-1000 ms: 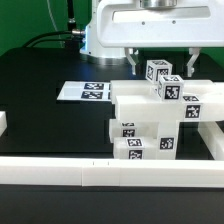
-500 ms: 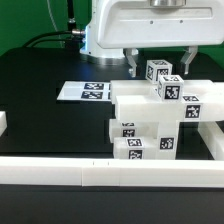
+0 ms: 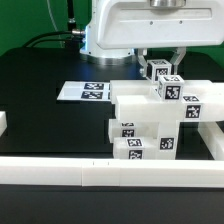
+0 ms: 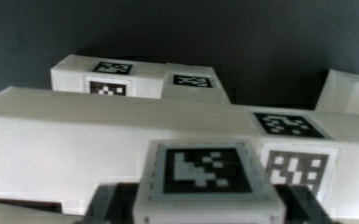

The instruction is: Assemble chair

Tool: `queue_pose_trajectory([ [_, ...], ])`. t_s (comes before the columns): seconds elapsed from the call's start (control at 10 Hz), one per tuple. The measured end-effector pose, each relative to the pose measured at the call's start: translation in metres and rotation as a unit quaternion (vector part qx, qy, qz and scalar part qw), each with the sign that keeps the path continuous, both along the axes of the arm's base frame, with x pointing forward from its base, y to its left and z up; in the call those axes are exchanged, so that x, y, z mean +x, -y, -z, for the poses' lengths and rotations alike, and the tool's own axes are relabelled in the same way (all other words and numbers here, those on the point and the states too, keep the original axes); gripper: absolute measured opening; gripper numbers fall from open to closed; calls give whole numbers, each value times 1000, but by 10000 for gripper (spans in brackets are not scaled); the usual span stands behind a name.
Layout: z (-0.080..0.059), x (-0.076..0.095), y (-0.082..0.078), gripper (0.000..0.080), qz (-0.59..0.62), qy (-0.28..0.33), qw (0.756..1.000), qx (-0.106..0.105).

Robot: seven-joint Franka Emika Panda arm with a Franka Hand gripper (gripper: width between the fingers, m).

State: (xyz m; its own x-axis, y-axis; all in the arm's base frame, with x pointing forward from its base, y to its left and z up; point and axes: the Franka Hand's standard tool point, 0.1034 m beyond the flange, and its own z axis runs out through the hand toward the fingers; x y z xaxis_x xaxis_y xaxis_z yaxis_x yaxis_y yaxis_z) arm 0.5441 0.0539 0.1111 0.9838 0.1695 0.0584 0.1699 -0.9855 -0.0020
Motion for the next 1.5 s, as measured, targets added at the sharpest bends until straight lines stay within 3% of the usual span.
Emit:
queue_pose_trajectory([
  [0.4, 1, 1, -3, 268, 196, 8, 981, 13],
  [0.6, 1, 0, -5, 269, 315, 9, 949, 25],
  [1.0, 1, 0, -5, 269, 408, 6, 913, 34],
  [1.1, 1, 0, -6, 269, 457, 3, 888, 40],
  [1.2, 1, 0, -7, 269, 474, 2, 880, 44],
  [1.5, 1, 1, -7, 269, 588, -11, 806, 74],
])
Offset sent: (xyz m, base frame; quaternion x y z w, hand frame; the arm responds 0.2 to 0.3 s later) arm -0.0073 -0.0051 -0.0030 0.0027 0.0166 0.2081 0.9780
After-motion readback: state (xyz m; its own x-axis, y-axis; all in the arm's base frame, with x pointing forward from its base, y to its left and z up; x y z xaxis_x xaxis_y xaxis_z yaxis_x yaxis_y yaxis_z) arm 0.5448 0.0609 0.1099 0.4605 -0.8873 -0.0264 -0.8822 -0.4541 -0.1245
